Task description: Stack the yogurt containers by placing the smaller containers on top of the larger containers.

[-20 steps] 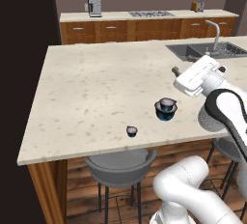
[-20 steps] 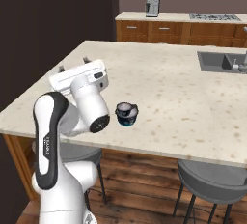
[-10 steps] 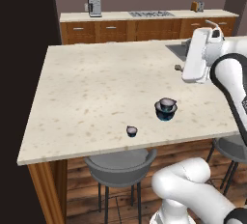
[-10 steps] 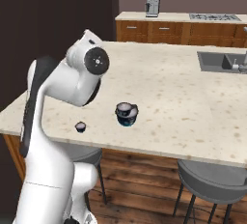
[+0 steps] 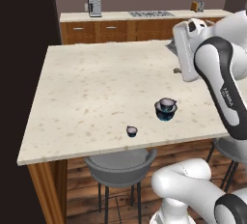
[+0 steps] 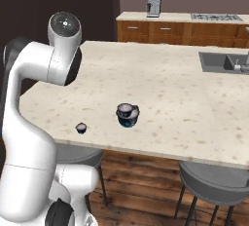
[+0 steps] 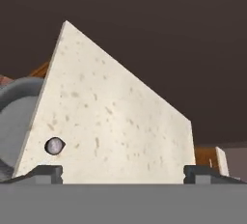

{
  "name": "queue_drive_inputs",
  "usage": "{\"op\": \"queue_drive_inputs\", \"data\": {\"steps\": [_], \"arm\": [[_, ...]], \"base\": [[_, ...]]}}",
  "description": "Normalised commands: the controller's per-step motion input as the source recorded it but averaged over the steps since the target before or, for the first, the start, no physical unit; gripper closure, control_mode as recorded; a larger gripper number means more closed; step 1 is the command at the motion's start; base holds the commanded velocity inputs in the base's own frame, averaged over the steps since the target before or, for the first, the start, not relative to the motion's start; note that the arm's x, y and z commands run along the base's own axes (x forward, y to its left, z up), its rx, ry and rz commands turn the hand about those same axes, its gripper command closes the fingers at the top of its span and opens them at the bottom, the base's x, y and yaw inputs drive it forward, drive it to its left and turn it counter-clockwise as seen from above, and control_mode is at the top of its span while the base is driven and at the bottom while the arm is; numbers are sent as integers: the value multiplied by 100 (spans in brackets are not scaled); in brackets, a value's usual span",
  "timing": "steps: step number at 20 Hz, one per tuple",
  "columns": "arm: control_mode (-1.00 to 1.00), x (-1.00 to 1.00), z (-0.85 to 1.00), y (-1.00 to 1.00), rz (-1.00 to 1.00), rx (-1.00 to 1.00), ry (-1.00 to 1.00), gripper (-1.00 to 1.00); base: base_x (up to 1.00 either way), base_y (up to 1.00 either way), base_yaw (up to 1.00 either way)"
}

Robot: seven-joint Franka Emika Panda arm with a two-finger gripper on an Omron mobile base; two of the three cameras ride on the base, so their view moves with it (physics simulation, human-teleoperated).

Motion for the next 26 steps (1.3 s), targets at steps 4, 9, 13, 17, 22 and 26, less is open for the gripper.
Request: {"op": "queue_drive_inputs", "data": {"steps": [4,9,13,17,22,26], "arm": [[-100,-3,-47,10,17,-30,9,-100],[-100,-22,-15,0,34,-13,0,-100],[-100,-34,-7,-1,35,-13,1,-100],[-100,-15,-28,2,31,-34,12,-100],[-100,-1,-46,0,35,-33,1,-100],[-100,0,-52,0,36,-17,0,-100]], "base": [[0,0,0],[0,0,0],[0,0,0],[0,0,0],[0,0,0],[0,0,0]]}}
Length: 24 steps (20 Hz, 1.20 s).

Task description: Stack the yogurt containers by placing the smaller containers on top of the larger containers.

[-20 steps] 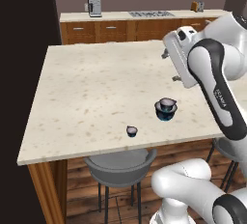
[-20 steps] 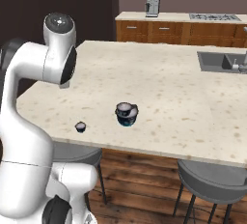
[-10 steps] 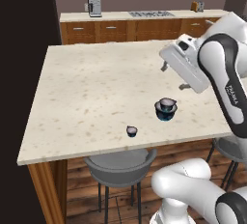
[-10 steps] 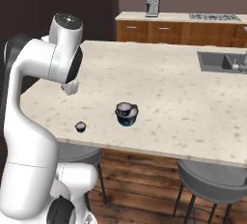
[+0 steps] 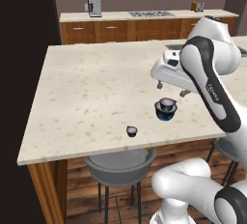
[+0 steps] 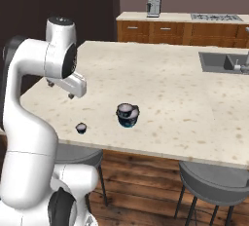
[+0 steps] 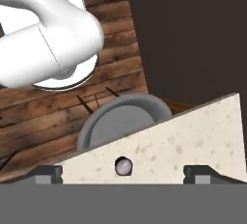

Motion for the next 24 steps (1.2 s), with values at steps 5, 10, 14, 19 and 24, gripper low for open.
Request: {"op": "queue_drive_inputs", "data": {"steps": [5,10,14,19,24], "arm": [[-100,-8,-68,0,36,-5,-1,-100],[-100,-17,-55,2,29,-7,-8,-100],[-100,-4,-58,10,15,-14,-7,-100],[-100,0,-60,8,10,-11,-5,-100],[-100,0,-52,0,10,-3,-13,-100]], "base": [[0,0,0],[0,0,0],[0,0,0],[0,0,0],[0,0,0]]}}
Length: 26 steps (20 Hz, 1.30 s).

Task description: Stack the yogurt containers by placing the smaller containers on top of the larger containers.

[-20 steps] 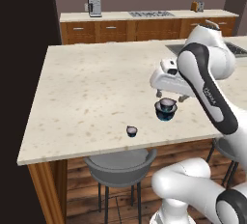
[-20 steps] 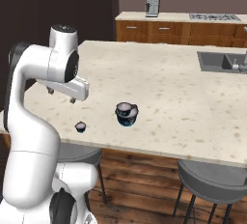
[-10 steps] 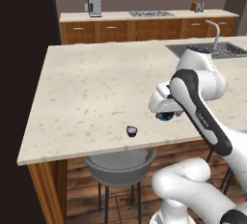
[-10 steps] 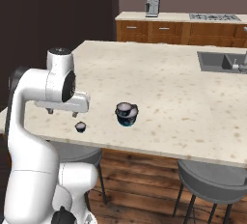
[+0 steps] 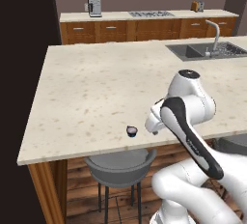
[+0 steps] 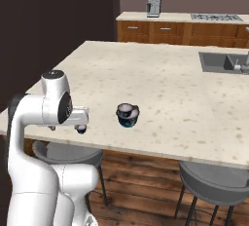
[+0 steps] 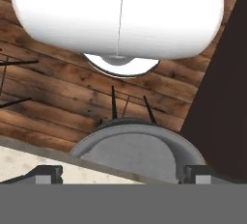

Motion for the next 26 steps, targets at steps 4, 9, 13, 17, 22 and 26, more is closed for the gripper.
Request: {"op": "queue_drive_inputs", "data": {"steps": [4,9,13,17,22,26], "arm": [[-100,3,-25,0,6,0,-12,-100],[-100,12,-20,16,2,0,-8,-100],[-100,18,-9,6,1,0,-1,-100],[-100,28,-4,1,1,0,0,-100],[-100,38,-1,4,0,0,2,-100],[-100,35,-11,19,0,0,8,-100]], "base": [[0,0,0],[0,0,0],[0,0,0],[0,0,0],[0,0,0],[0,0,0]]}}
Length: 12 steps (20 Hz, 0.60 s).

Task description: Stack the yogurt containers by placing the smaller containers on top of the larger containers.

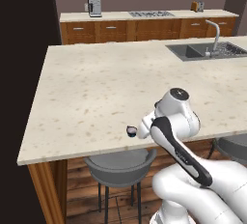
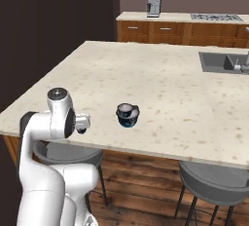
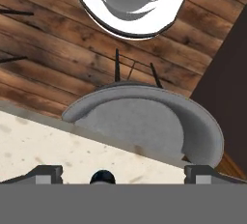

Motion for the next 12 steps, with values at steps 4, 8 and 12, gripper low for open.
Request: {"op": "queue_drive_inputs", "data": {"steps": [4,8,12], "arm": [[-100,25,-19,18,0,0,10,-100],[-100,31,-19,3,0,0,5,-100],[-100,33,-25,4,0,0,0,-100]], "base": [[0,0,0],[0,0,0],[0,0,0]]}}
